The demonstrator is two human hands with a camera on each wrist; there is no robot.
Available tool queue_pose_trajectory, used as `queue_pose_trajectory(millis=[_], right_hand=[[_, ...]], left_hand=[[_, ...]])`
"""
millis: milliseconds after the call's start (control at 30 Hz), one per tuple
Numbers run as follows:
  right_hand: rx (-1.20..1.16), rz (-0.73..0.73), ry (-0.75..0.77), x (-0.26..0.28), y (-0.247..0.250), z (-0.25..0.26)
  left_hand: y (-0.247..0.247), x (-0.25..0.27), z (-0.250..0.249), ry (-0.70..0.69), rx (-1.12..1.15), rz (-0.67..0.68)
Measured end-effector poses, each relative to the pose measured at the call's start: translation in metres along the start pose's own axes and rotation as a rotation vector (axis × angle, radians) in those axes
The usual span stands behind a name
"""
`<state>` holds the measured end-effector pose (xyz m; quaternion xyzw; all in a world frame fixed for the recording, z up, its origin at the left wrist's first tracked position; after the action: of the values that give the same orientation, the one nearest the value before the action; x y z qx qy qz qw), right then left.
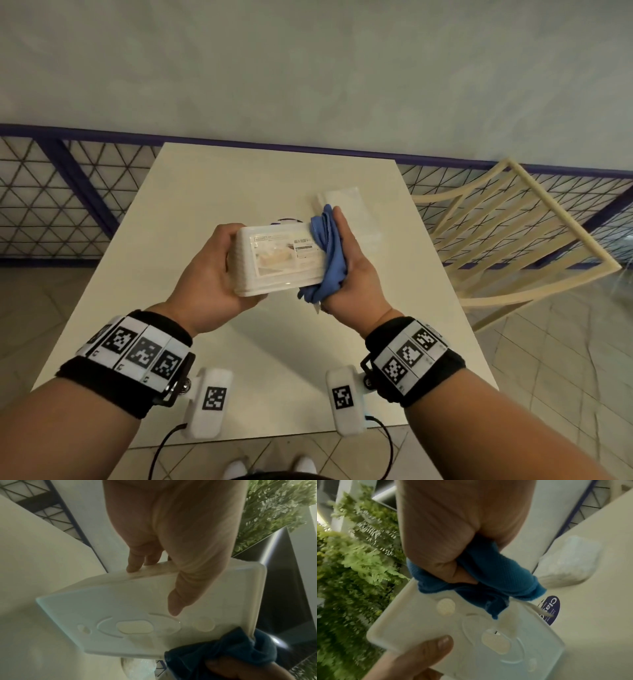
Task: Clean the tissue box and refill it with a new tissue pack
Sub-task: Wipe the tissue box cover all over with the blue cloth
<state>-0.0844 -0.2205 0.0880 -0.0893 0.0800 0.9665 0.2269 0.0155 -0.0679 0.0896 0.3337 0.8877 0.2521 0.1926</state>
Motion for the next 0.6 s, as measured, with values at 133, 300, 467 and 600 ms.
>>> queue_pose_trajectory(millis=[133, 300, 467, 600], right_hand=[[0.189, 0.074, -0.083, -0.005, -0.008, -0.008], [0.187, 0.118, -0.288, -0.002, 0.008, -0.029], [-0.547, 0.021, -0.417, 0.004, 0.012, -0.029], [-0.699, -0.223, -0.496, 0.010, 0.032, -0.042]], left_hand=[[-0.008, 0.003, 0.011, 0.050, 0.063, -0.006], [-0.013, -0.001, 0.013, 0.070, 0.004, -0.013], [-0.011, -0.003, 0.019, 0.092, -0.058, -0.074], [-0.014, -0.003, 0.014, 0.106, -0.178, -0.116]])
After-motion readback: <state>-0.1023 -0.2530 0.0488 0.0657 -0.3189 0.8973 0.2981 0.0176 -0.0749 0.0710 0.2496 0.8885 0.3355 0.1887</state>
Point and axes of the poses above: each hand's wrist, its own x-axis away from the middle knuckle, its own y-axis out of the back of the hand, z = x × y, the point moved 9 cm from there along -x, towards the middle knuckle, and after that the axes turned 8 degrees about -x, right-handed, at the moved point
